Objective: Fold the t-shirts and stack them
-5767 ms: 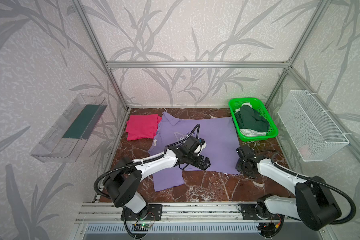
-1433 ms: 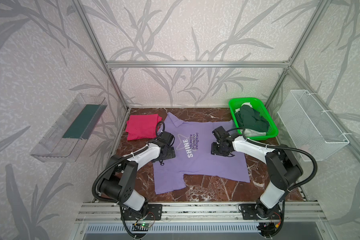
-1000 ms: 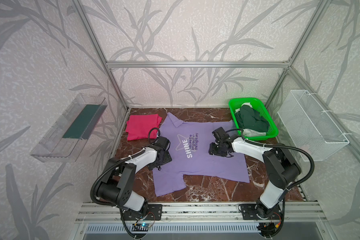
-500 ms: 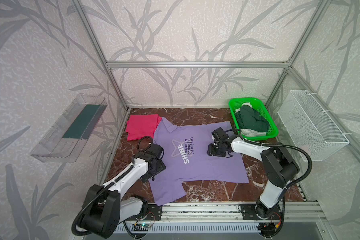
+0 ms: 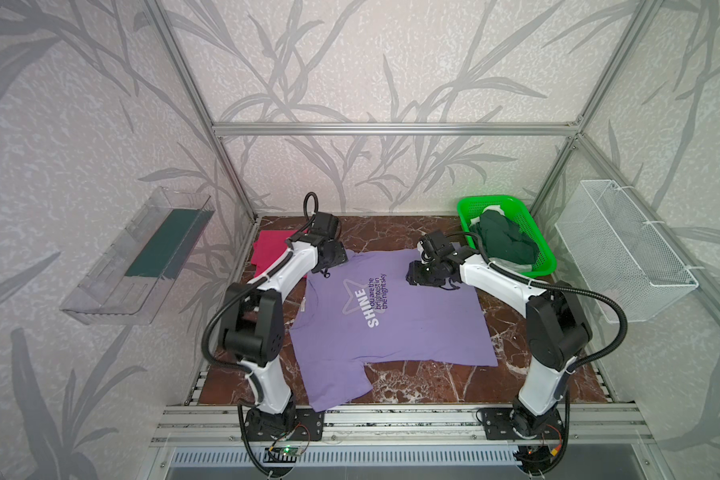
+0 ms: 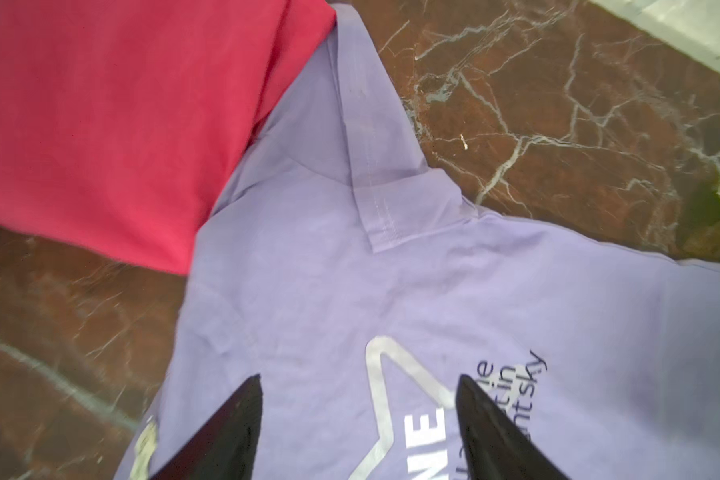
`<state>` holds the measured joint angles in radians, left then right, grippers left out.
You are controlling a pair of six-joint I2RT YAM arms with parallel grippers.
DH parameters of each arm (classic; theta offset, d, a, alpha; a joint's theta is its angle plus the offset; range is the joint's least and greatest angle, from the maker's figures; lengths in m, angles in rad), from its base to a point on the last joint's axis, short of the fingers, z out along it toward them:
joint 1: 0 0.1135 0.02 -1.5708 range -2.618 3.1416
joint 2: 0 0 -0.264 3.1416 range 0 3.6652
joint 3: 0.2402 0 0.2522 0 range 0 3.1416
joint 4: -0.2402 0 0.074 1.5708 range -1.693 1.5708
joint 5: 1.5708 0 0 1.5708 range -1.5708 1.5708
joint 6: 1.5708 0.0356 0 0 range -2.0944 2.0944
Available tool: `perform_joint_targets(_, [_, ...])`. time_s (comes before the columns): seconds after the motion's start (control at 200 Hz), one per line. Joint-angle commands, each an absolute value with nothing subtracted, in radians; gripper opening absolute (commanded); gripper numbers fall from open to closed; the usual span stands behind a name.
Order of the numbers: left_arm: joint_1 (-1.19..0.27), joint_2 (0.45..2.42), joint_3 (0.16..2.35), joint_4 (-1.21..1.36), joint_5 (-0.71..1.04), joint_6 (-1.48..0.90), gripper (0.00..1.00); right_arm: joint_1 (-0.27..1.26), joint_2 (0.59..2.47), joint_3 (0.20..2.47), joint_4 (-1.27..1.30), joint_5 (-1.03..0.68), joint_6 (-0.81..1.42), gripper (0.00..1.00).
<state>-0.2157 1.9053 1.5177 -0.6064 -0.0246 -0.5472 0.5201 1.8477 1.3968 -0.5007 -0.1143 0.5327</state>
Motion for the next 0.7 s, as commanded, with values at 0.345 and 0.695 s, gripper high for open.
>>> perform_joint_targets(0.345, [-0.197, 2.243, 1.791, -0.644, 0.162, -0.618, 0.69, 0.418, 1.971, 1.453, -0.546, -0.167, 0.485, 0.56])
perform_joint_targets(0.695, [-0.19, 2.296, 1.795, -0.444, 0.255, -0.673, 0.69, 0.41, 1.978, 1.345, -0.489, -0.193, 0.527, 0.56])
